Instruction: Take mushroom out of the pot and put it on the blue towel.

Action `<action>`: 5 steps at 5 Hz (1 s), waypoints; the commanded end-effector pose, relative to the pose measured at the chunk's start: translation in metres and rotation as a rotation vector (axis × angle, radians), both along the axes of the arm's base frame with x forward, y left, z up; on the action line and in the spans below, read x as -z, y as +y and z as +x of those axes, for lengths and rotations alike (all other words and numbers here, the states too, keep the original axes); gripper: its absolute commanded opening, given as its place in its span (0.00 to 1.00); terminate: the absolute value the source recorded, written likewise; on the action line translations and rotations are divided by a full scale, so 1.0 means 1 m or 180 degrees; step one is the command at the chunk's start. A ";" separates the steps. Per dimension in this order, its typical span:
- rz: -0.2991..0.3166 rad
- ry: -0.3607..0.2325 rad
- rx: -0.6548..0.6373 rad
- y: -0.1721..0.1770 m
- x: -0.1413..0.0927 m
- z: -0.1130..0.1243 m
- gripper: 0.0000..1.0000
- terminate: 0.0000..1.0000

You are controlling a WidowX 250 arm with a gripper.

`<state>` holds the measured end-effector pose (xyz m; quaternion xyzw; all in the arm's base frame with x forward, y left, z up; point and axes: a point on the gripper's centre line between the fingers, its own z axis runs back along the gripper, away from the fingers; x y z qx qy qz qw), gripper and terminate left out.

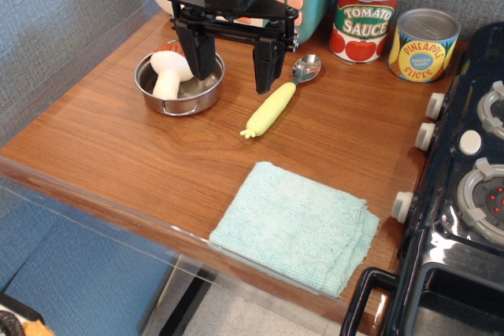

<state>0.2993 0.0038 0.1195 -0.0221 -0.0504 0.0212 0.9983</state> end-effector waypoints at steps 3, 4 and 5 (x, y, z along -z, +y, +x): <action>-0.0051 -0.0089 -0.0250 0.016 -0.004 0.018 1.00 0.00; -0.0018 -0.0159 -0.0357 0.025 -0.007 0.031 1.00 0.00; 0.0059 -0.0262 -0.0651 0.056 -0.010 0.050 1.00 0.00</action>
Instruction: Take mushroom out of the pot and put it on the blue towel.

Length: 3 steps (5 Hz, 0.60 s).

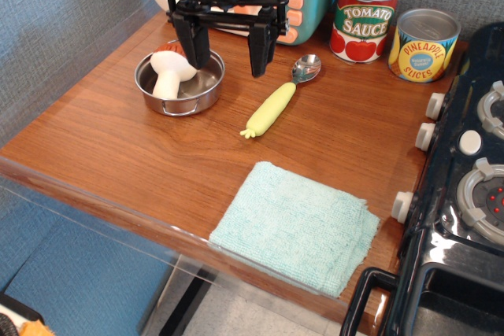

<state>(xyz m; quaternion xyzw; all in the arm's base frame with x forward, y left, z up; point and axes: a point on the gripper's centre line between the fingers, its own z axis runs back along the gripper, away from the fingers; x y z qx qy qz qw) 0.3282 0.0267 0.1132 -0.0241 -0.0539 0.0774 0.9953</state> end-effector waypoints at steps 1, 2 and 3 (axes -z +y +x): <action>0.0154 -0.0293 -0.0739 0.076 -0.019 0.034 1.00 0.00; 0.0240 -0.0333 -0.0955 0.104 -0.017 0.045 1.00 0.00; 0.0287 -0.0372 -0.1041 0.120 -0.015 0.056 1.00 0.00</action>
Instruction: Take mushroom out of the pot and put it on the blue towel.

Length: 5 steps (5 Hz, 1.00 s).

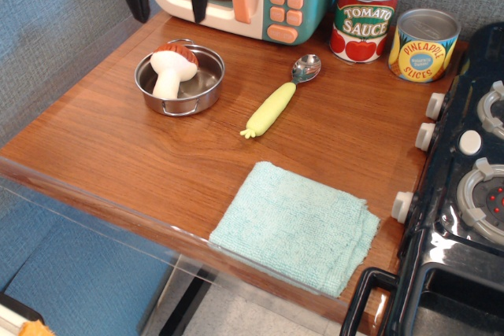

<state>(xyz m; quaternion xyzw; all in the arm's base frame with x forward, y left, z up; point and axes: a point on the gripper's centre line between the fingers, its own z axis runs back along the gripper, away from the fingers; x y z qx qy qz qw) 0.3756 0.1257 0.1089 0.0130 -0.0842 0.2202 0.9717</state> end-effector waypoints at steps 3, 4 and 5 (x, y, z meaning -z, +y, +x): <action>0.0091 0.0100 -0.0029 0.009 0.024 0.014 1.00 0.00; 0.0102 0.0226 -0.0100 0.012 0.036 0.013 1.00 0.00; 0.0081 0.0315 -0.0137 0.014 0.044 0.013 1.00 0.00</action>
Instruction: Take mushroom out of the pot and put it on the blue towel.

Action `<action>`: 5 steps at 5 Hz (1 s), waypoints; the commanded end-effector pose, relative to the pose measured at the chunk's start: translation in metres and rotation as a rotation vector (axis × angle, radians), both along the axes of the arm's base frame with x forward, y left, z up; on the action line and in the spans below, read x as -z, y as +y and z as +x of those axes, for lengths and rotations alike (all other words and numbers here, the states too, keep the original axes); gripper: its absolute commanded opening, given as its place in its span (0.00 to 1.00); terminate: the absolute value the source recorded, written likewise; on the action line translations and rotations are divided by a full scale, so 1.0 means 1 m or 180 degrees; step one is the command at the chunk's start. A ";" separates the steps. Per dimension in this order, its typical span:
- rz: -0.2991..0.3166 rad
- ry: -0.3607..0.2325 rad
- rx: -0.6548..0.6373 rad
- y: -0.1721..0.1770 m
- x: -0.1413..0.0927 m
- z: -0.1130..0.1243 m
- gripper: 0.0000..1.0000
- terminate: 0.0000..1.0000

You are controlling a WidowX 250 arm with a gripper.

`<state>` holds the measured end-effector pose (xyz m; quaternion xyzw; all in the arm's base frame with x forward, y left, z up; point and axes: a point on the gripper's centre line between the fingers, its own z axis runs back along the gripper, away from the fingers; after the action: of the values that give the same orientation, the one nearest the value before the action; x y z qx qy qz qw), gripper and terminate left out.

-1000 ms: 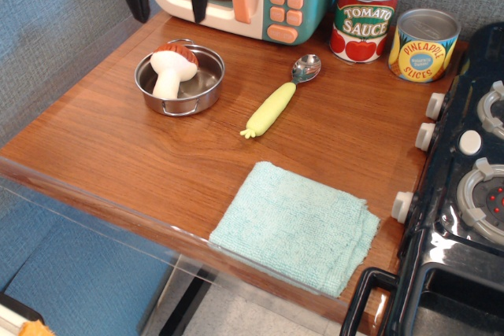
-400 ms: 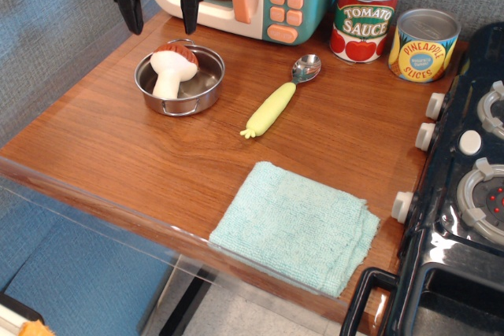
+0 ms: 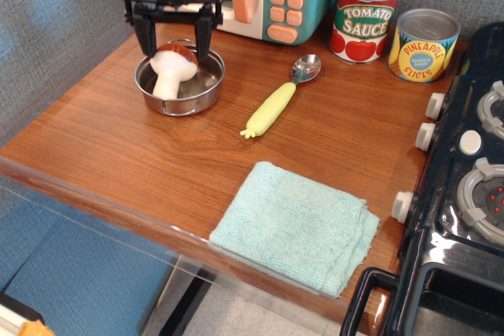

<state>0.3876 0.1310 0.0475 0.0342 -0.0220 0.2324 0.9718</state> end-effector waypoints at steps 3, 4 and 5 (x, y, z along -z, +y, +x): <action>0.0060 -0.0308 0.0106 0.002 -0.038 0.003 0.00 0.00; 0.0136 -0.0548 0.0267 -0.011 -0.071 0.002 0.00 0.00; 0.0097 -0.0726 0.0682 -0.050 -0.090 -0.007 0.00 0.00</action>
<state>0.3842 0.0731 0.1093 0.0123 -0.1021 0.1272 0.9865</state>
